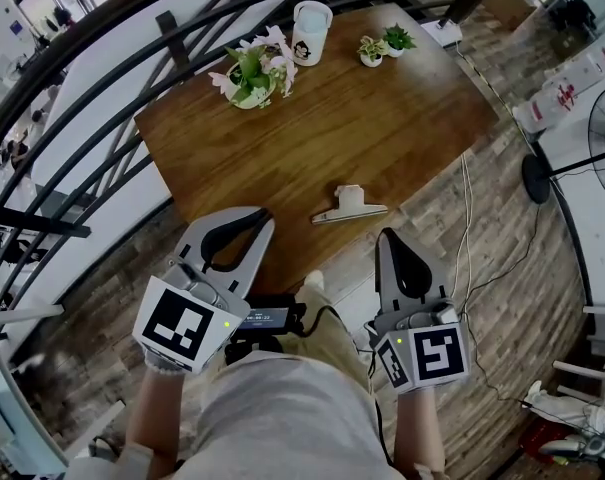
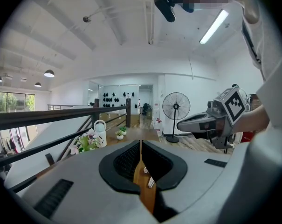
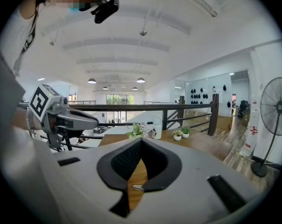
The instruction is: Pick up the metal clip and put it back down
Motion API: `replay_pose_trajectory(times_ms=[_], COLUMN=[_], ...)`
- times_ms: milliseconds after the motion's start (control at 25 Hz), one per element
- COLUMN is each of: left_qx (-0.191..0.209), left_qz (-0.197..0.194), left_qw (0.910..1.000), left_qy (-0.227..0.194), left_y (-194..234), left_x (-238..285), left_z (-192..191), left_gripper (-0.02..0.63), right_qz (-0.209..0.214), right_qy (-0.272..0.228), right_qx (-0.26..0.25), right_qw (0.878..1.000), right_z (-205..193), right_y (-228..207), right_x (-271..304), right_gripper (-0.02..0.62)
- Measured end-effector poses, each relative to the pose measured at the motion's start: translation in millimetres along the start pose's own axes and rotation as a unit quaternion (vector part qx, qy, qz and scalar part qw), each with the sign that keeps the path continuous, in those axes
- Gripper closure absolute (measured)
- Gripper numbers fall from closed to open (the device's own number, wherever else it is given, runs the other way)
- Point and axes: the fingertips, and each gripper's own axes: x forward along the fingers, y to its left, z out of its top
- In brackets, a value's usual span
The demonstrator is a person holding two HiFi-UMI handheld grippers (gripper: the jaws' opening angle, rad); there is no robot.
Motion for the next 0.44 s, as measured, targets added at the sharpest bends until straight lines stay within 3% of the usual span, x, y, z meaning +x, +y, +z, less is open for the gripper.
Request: replay_pose_trajectory(times_ms=[440], left_qx=[-0.003], left_qz=[0.001], left_qw=[1.0000], left_qy=[0.004], left_y=[1.8], left_x=[1.5], left_z=[-0.8], left_gripper=[0.588], right_qz=[-0.004], right_qy=[0.003], right_qx=[0.001], right_qw=[1.000], right_z=[0.1], right_y=[-3.8], right_x=[0.7], right_gripper=[0.592])
